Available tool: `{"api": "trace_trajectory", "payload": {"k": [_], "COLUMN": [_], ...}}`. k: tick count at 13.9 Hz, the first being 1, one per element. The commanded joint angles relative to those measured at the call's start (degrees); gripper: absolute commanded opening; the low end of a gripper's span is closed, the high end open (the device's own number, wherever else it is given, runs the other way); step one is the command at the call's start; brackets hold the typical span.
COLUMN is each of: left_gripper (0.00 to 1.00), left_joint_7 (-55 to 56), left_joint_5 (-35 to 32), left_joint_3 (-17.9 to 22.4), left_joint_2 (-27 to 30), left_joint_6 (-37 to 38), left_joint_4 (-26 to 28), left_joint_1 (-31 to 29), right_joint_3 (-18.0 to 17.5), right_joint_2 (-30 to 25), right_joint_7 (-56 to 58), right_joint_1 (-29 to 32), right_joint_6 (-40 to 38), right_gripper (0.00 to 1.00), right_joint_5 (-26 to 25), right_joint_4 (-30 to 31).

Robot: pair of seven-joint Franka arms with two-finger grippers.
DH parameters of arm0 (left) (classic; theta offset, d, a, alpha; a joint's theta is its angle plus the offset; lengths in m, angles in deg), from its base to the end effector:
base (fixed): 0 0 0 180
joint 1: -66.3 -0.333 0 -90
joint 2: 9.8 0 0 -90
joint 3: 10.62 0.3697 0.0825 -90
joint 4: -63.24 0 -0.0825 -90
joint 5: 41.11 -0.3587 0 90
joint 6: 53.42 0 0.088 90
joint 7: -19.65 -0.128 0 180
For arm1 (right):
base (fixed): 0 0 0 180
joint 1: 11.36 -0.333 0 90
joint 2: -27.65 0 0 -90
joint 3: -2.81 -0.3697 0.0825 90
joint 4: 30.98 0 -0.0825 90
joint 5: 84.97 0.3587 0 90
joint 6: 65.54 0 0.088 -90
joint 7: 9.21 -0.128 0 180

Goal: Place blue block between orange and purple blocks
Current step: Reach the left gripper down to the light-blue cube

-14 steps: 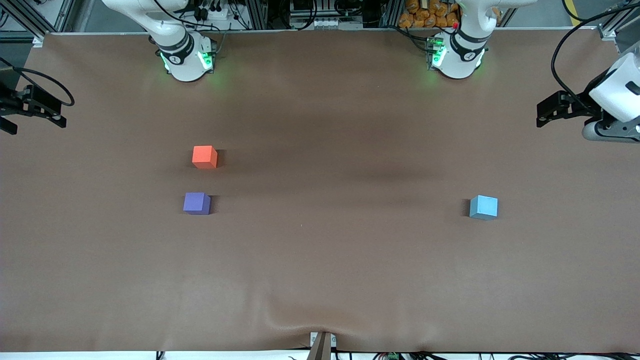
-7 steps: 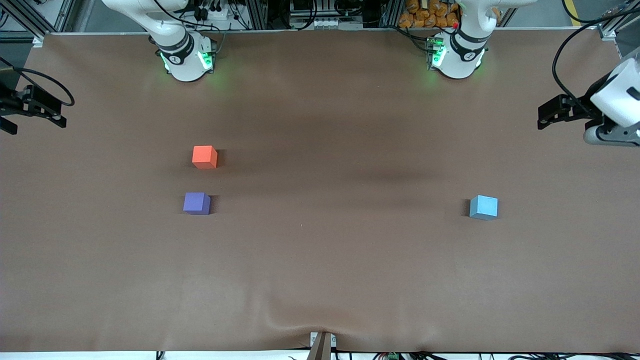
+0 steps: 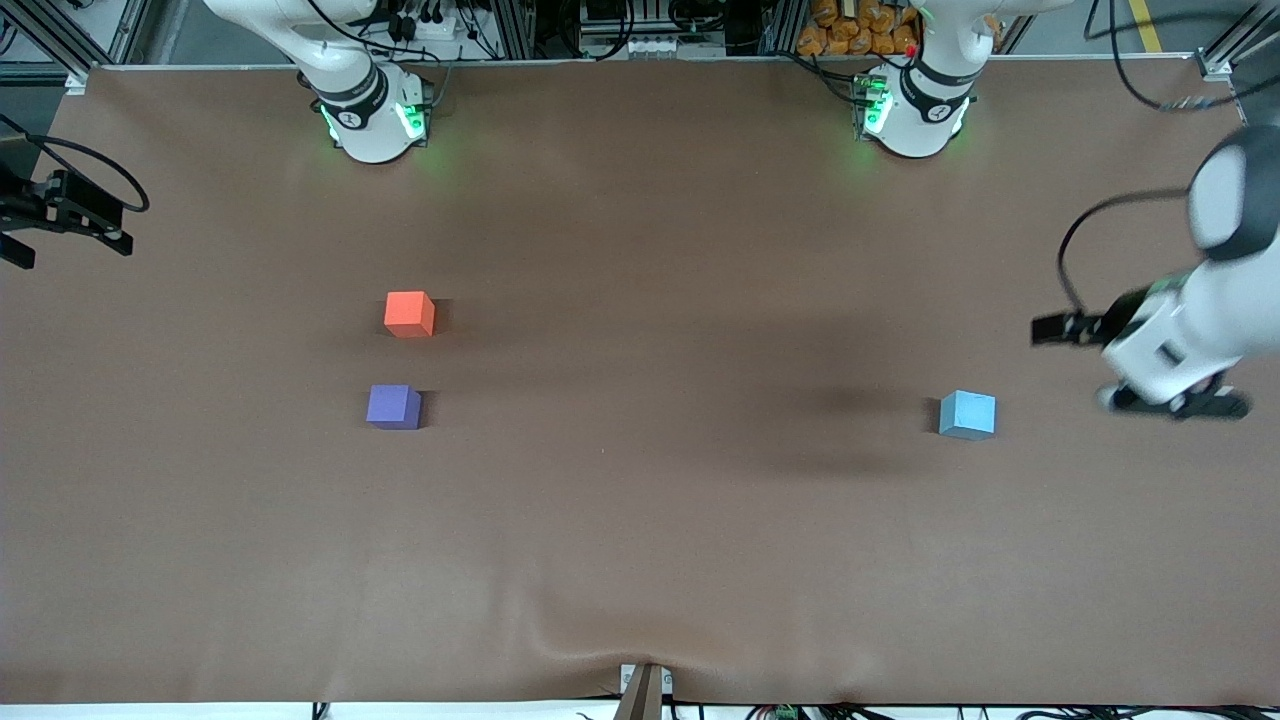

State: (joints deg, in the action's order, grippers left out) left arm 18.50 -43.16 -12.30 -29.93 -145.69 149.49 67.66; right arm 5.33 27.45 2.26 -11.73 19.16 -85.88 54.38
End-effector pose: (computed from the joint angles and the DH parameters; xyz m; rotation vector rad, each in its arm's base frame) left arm 0.6257 -0.0261 0.4842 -3.0867 0.1211 0.3813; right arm 0.5182 -0.0217 0.6868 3.1168 0.2519 -0.0154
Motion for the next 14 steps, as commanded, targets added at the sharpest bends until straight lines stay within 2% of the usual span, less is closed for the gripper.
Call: {"api": "trace_trajectory", "payload": {"k": [1, 3, 5, 8, 14], "left_gripper": [1.00, 1.00, 1.00, 1.00, 1.00], "left_joint_7": [-0.52, -0.52, -0.52, -0.52, -0.87], "left_joint_5": [-0.15, -0.15, -0.15, -0.15, -0.06], "left_joint_3": [-0.16, -0.25, -0.42, -0.51, -0.60], "left_joint_2": [-3.67, -6.14, -6.24, -6.93, -10.80], "left_joint_6": [-5.09, -11.07, -17.66, -23.21, -28.49], "left_joint_4": [0.05, 2.85, 7.59, 12.08, 13.68], "left_joint_1": [-0.40, 0.30, 0.48, -0.31, -1.63], "right_joint_3": [0.02, 0.02, 0.02, 0.02, 0.02], "right_joint_2": [-1.82, -1.82, -1.73, -1.73, -1.73], "right_joint_7": [-0.92, -0.92, -0.92, -0.92, -0.92], "right_joint_1": [0.02, 0.63, 0.63, 0.63, 0.63], "right_joint_6": [0.47, 0.30, 0.30, 0.21, 0.12], "right_gripper": [1.00, 1.00, 1.00, 1.00, 1.00], "right_joint_5": [-0.05, -0.05, -0.05, -0.05, -0.05], "right_joint_4": [1.83, 1.83, 1.83, 1.83, 1.83]}}
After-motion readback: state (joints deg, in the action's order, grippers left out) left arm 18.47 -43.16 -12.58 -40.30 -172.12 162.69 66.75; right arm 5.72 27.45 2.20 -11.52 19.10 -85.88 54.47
